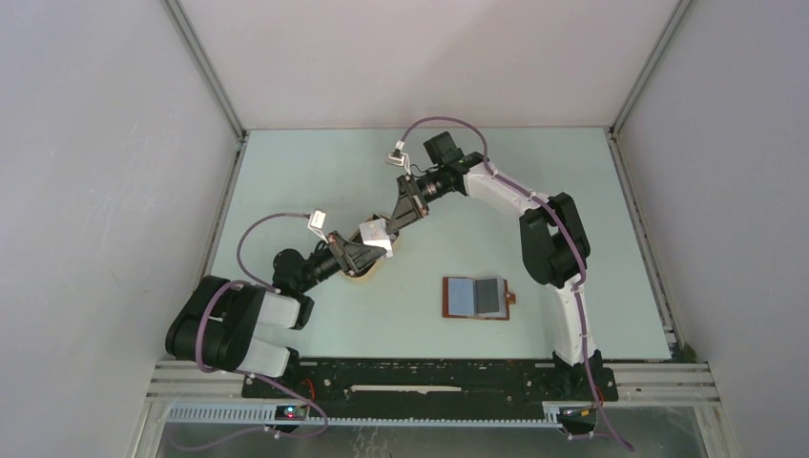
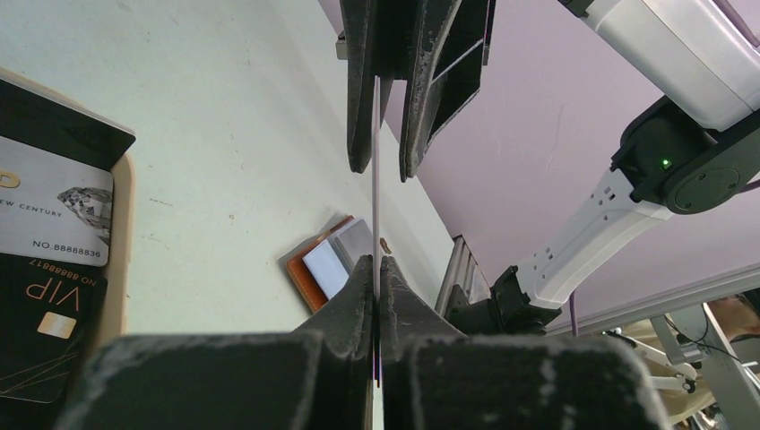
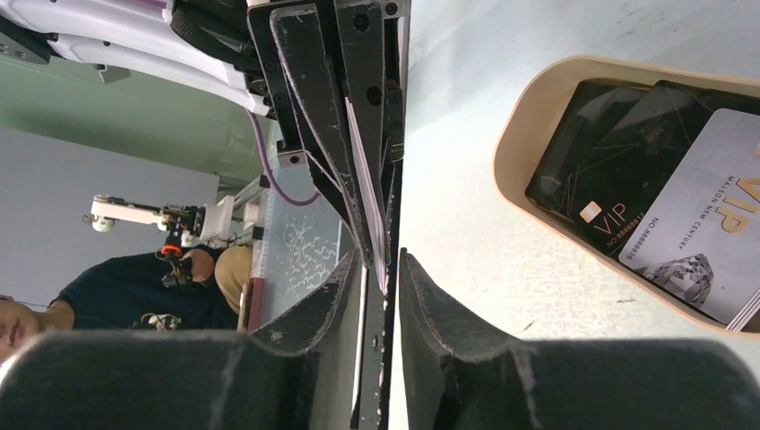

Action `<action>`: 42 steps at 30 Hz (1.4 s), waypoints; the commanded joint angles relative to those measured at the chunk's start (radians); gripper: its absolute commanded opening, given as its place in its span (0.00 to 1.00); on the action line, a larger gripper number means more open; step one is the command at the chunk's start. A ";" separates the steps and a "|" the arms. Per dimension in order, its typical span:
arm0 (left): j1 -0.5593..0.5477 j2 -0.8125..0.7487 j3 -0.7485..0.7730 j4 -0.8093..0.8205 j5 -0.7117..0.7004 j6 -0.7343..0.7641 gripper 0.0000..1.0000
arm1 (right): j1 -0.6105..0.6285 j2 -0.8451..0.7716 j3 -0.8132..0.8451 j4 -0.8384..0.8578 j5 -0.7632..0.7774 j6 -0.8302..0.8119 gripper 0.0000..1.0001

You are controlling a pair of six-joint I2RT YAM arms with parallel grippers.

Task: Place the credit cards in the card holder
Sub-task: Place the credit card at the center of the board.

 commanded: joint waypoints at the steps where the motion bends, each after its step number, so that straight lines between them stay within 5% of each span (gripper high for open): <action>1: 0.010 -0.026 0.005 0.048 0.031 0.006 0.00 | -0.007 -0.018 0.039 -0.003 -0.019 -0.007 0.30; 32: 0.011 -0.026 0.020 0.055 0.069 0.002 0.00 | 0.003 0.040 0.070 -0.013 -0.001 0.008 0.24; 38: 0.019 -0.009 0.029 0.056 0.066 -0.006 0.00 | 0.014 0.072 0.100 -0.009 -0.041 0.046 0.16; 42: 0.043 0.009 0.031 0.056 0.064 -0.019 0.01 | 0.019 0.095 0.129 -0.010 -0.065 0.051 0.02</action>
